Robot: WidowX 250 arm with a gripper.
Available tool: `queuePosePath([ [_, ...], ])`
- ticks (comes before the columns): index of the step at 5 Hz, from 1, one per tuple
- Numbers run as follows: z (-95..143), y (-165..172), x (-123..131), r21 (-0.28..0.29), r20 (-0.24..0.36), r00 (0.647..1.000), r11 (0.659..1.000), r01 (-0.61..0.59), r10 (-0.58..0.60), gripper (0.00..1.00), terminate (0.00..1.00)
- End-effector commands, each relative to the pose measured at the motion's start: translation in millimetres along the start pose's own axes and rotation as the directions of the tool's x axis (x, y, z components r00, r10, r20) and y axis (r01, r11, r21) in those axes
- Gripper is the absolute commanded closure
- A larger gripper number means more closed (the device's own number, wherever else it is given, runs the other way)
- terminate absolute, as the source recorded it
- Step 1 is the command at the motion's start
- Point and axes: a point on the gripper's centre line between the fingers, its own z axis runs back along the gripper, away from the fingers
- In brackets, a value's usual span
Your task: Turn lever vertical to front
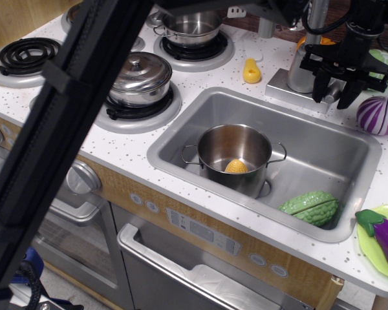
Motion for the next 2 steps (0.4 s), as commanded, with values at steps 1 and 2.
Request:
queuePosePath([
  [1, 46.4, 4.1, 15.9, 0.040, 0.070, 0.996, 0.998, 0.050, -0.052, 0.00, 0.00],
  [2, 54.2, 3.7, 15.7, 0.042, 0.074, 0.994, 0.996, 0.077, -0.080, 0.00, 1.00],
])
